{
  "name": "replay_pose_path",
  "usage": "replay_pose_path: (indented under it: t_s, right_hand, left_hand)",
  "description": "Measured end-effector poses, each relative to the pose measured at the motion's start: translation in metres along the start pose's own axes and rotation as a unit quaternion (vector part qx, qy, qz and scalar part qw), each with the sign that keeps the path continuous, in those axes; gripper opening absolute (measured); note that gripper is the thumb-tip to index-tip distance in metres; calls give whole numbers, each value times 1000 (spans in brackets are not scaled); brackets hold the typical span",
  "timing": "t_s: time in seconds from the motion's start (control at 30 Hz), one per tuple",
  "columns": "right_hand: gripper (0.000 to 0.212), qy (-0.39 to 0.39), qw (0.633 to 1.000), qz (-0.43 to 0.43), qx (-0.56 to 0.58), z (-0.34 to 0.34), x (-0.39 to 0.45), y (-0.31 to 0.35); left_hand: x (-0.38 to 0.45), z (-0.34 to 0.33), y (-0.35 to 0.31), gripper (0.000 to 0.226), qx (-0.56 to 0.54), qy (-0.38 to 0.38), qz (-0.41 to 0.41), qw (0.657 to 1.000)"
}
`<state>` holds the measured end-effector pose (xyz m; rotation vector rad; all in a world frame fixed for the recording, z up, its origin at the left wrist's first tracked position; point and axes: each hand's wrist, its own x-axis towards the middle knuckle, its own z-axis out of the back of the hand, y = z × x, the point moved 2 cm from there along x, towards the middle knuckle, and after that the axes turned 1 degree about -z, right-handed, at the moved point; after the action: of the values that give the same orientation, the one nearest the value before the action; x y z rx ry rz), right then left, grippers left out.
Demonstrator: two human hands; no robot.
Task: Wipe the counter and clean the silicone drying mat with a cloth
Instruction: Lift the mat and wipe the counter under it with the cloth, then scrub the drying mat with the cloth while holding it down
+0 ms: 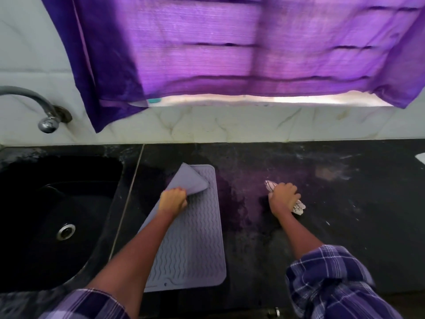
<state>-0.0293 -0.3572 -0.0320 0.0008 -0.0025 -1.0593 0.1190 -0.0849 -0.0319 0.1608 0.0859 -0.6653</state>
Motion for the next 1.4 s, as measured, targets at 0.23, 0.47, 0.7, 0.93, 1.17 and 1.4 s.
replay_pose_path:
  t_s: [0.23,0.47,0.7,0.93,1.17,1.4]
  right_hand:
    - [38,-28,963,120,239,38,1,91]
    - [35,39,938,259,227,50,-44,205]
    - [41,30,936,343,77,43,-86,324]
    - [40,56,931,359,19,-16,-101,392]
    - [36,19,925,379,-9,-41,-97,395]
    - [35,48,922,383,-37,-41,-125,386]
  left_hand:
    - [7,26,100,33,-39,-33,160,986]
    - [0,3,173,29,-18,19,93,995]
    - [29,-21,223,54,-122,21,9,992]
    - [84,-32,225,112,-88,57,-65,992]
    - [98,-50,229,124,-69,67,-71,993]
    - [101,-47,230,122,-13,68,-53,996]
